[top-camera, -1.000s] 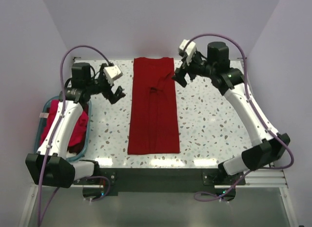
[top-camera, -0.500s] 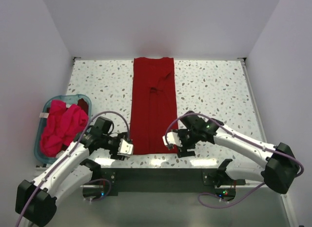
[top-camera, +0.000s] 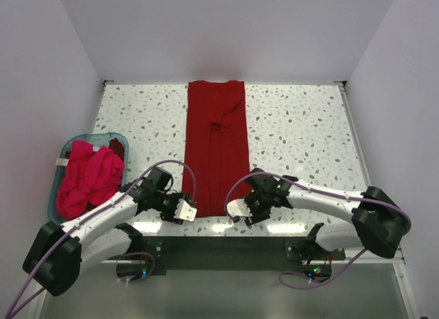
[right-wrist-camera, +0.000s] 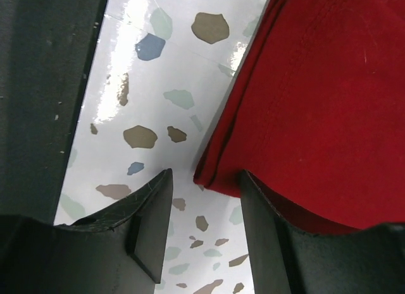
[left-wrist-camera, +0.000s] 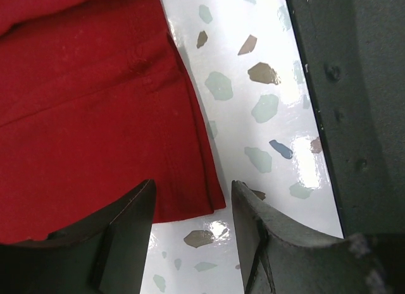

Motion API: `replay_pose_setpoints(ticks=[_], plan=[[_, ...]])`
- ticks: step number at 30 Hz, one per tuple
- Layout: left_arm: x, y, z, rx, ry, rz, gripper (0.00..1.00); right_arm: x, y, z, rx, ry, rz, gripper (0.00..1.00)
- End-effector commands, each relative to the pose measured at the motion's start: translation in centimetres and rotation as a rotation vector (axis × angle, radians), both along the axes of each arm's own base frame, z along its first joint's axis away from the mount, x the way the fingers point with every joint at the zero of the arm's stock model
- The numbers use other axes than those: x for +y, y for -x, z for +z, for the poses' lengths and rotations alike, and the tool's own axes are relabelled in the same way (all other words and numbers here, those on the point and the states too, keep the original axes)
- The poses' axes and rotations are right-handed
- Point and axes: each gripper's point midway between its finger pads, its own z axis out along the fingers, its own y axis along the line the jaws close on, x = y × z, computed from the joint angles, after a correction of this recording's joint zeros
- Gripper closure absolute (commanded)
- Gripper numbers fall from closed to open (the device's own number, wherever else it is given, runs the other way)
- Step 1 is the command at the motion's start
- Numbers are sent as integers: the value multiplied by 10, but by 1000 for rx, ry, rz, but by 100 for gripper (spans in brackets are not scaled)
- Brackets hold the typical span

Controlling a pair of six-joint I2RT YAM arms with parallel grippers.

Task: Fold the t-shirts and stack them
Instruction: Fold the tshirt

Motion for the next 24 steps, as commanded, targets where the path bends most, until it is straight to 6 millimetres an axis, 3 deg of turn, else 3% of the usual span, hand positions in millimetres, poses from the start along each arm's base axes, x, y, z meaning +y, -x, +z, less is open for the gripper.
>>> replay_pose_setpoints(ticks=[1,4,10,15,16,19,22,24], plan=[[-2,-9,-6,-71,-6,-30,44,10,-15,-5,-81,-17,19,50],[3,-10,-14,-57,-40,-15,44,10,-19,-14,-97,6,13,50],[2,-15,-17,-37,-63,-2,53,12,-24,-24,-112,37,-6,62],[-2,-22,-14,-56,-55,17,77,14,-27,-26,-129,41,-34,94],[-3,-22,-11,-53,-46,30,83,16,-27,-21,-131,28,-41,100],[-11,-21,4,-59,4,31,100,20,-23,-6,-128,-14,-48,100],[-20,-7,22,-48,49,-17,100,22,-4,7,-72,-40,-55,100],[-21,18,29,-21,41,-107,100,28,19,22,-56,-89,-11,100]])
